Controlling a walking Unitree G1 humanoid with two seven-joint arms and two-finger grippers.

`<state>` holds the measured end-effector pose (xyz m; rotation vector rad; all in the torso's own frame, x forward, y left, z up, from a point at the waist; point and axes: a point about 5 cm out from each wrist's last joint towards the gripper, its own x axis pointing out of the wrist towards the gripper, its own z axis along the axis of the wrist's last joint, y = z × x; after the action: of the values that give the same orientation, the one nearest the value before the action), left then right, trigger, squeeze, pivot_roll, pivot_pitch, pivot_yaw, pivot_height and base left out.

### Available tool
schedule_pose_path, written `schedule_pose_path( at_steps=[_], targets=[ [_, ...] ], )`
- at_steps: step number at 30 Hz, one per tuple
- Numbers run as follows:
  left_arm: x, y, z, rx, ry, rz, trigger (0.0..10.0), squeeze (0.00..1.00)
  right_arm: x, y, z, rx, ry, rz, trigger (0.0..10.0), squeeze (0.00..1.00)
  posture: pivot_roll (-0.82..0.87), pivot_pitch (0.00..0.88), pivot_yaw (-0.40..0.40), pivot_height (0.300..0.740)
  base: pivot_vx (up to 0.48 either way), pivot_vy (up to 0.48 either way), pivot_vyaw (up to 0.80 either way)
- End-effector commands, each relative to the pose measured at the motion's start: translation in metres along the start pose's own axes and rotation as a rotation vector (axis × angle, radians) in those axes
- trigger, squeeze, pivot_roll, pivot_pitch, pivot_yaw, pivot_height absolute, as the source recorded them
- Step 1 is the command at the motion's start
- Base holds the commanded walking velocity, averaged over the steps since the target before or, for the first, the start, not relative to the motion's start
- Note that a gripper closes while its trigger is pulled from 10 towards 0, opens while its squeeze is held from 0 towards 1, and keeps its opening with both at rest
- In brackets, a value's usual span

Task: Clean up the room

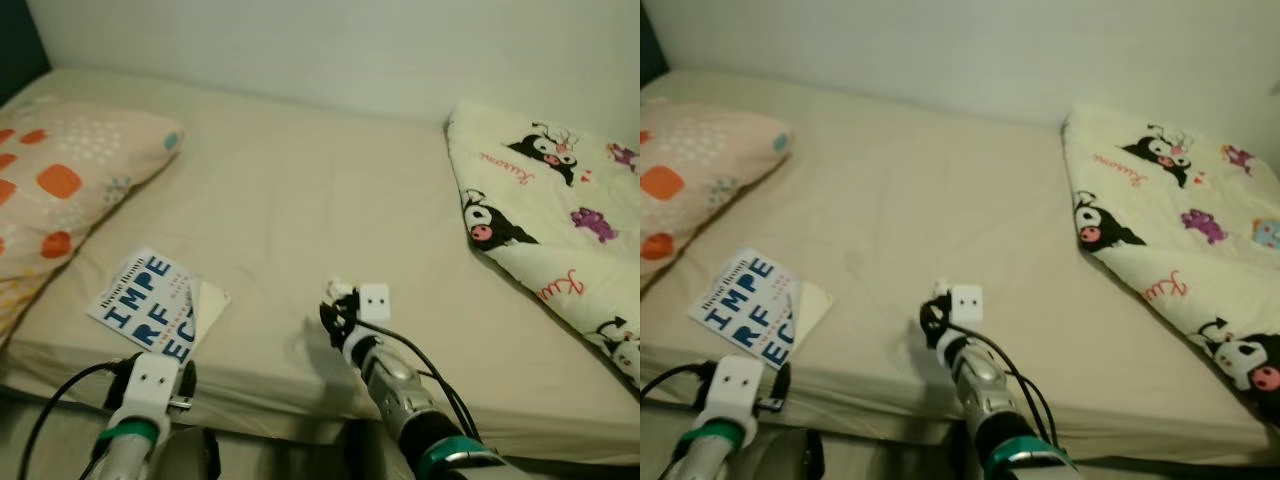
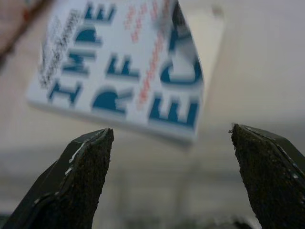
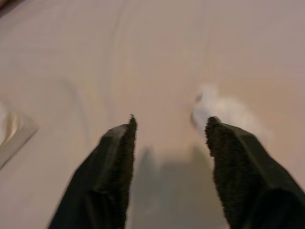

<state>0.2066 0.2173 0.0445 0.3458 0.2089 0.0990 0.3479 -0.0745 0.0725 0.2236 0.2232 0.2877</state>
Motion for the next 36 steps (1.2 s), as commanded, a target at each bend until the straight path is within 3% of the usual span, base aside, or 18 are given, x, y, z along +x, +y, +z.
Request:
schedule_pose_path(
  at_steps=[1, 3, 5, 8, 11, 13, 15, 17, 23, 27, 29, 30, 32, 33, 36],
  targets=[
    [-0.014, 0.002, -0.003, 0.027, 0.008, -0.016, 10.0, 0.0, 0.003, 0.002, 0.004, 0.023, -0.014, -0.024, 10.0, 1.0, 0.21, 0.177, -0.149, 0.586, 0.0, 0.0, 0.0],
    [-0.018, 0.004, -0.004, 0.034, 0.009, -0.018, 10.0, 0.0, 0.004, 0.003, 0.007, 0.022, -0.016, -0.025, 10.0, 1.0, 0.21, 0.177, -0.149, 0.586, 0.0, 0.0, 0.0],
    [-0.032, 0.009, -0.001, 0.072, -0.002, -0.039, 10.0, 0.0, 0.008, 0.009, 0.014, -0.028, -0.024, -0.006, 10.0, 1.0, 0.26, 0.24, -0.142, 0.586, 0.0, 0.0, 0.0],
    [-0.045, 0.013, 0.003, 0.097, -0.015, -0.05, 10.0, 0.0, 0.011, 0.01, 0.02, -0.072, -0.032, -0.008, 10.0, 1.0, 0.28, 0.262, -0.138, 0.586, 0.0, 0.0, 0.0],
    [-0.052, 0.022, 0.008, 0.095, -0.028, -0.036, 10.0, 0.0, 0.013, 0.011, 0.025, -0.104, -0.035, -0.03, 10.0, 1.0, 0.29, 0.276, -0.132, 0.586, 0.0, 0.0, 0.0],
    [-0.056, 0.03, 0.022, 0.079, -0.065, -0.03, 10.0, 0.0, 0.016, 0.009, 0.031, -0.149, -0.035, -0.068, 10.0, 1.0, 0.3, 0.302, -0.122, 0.586, 0.0, 0.0, 0.0],
    [-0.056, 0.033, 0.03, 0.077, -0.09, -0.037, 10.0, 0.0, 0.016, 0.008, 0.033, -0.157, -0.036, -0.08, 10.0, 1.0, 0.31, 0.319, -0.118, 0.586, 0.0, 0.0, 0.0],
    [-0.055, 0.045, 0.059, 0.086, -0.178, -0.046, 10.0, 0.0, 0.019, 0.006, 0.041, -0.182, -0.04, -0.102, 10.0, 1.0, 0.32, 0.351, -0.111, 0.586, 0.0, 0.0, 0.0],
    [-0.051, 0.054, 0.077, 0.086, -0.225, -0.037, 10.0, 0.0, 0.02, 0.003, 0.045, -0.172, -0.043, -0.129, 10.0, 1.0, 0.33, 0.363, -0.104, 0.586, 0.0, 0.0, 0.0],
    [-0.052, 0.061, 0.1, 0.086, -0.275, -0.063, 10.0, 0.0, 0.018, -0.021, 0.056, -0.167, -0.047, -0.269, 10.0, 1.0, 0.34, 0.379, -0.067, 0.586, 0.0, 0.0, 0.0],
    [-0.052, 0.061, 0.1, 0.086, -0.275, -0.063, 10.0, 0.0, 0.018, -0.021, 0.056, -0.167, -0.047, -0.269, 10.0, 1.0, 0.34, 0.379, -0.067, 0.586, 0.0, 0.0, 0.0],
    [-0.052, 0.062, 0.105, 0.091, -0.28, -0.081, 10.0, 0.0, 0.015, -0.035, 0.062, -0.165, -0.053, -0.323, 10.0, 0.45, 0.35, 0.381, -0.044, 0.586, 0.0, 0.0, 0.0],
    [-0.052, 0.062, 0.106, 0.092, -0.28, -0.088, 10.0, 0.0, 0.014, -0.04, 0.064, -0.163, -0.054, -0.342, 10.0, 0.45, 0.35, 0.381, -0.044, 0.586, 0.0, 0.0, 0.0],
    [-0.052, 0.063, 0.109, 0.092, -0.285, -0.103, 10.0, 0.0, 0.012, -0.051, 0.068, -0.158, -0.055, -0.383, 10.0, 0.01, 0.36, 0.378, -0.032, 0.586, 0.0, 0.0, 0.0],
    [-0.051, 0.064, 0.114, 0.094, -0.285, -0.124, 10.0, 0.0, 0.008, -0.063, 0.069, -0.124, -0.051, -0.436, 10.0, 0.0, 0.36, 0.376, -0.01, 0.586, 0.0, 0.0, 0.0]
  ],
)
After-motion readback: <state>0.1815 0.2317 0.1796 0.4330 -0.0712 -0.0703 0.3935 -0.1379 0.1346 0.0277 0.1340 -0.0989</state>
